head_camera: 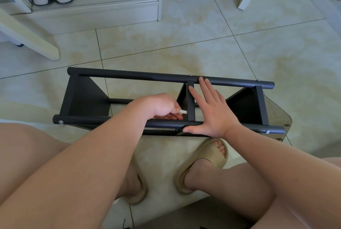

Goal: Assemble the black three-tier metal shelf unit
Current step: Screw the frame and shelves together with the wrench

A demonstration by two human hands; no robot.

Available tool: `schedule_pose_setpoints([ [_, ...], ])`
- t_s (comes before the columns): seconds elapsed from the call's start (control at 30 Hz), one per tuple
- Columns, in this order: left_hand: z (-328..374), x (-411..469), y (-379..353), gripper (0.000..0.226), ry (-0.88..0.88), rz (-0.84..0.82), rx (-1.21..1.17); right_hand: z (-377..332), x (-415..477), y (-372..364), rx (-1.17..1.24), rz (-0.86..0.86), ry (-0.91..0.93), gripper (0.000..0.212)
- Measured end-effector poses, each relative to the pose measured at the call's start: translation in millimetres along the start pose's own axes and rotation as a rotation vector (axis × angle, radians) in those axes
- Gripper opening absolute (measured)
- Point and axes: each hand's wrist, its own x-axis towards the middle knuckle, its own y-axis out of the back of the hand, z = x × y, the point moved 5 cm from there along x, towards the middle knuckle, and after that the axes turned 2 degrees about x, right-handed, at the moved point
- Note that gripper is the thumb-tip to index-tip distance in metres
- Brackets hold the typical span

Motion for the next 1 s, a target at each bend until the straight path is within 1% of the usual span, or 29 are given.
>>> schedule_pose_setpoints([
  [0.13,-1,1,-1,0.013,-0.037,0.004,0.069,0,0,0,0.004,-0.001,-0.001,0.127],
  [0.27,0,-1,2,0.010,-0.052,0.048,0.275,0,0,0,0.002,-0.009,0.000,0.127],
  [0.4,3,-5,-1,0.008,-0.050,0.039,0.305,0,0,0,0.006,-0.016,0.000,0.127],
  [0.53,6,-10,-3,0.023,-0.031,0.038,0.368,1,-1,0,-0.018,-0.044,-0.019,0.127],
  [0.6,8,-12,-5,0.020,-0.017,0.032,0.408,1,0,-1,-0.026,-0.068,-0.026,0.127],
  [0.67,9,-11,-6,0.017,0.015,0.056,0.514,1,0,-1,-0.037,-0.102,-0.038,0.129],
  [0.73,9,-14,2,0.023,0.079,0.140,0.648,3,3,0,-0.037,-0.145,-0.053,0.135],
  [0.8,12,-20,15,0.024,0.117,0.244,0.734,6,6,6,-0.023,-0.188,-0.063,0.142],
  [0.87,25,-22,31,0.020,0.045,0.390,0.706,9,11,18,0.014,-0.211,-0.075,0.144],
  [0.93,46,-22,48,0.014,-0.087,0.563,0.632,13,19,34,0.032,-0.186,-0.082,0.136],
  [1.0,66,-21,61,0.017,-0.171,0.672,0.634,17,33,48,0.025,-0.142,-0.074,0.118],
])
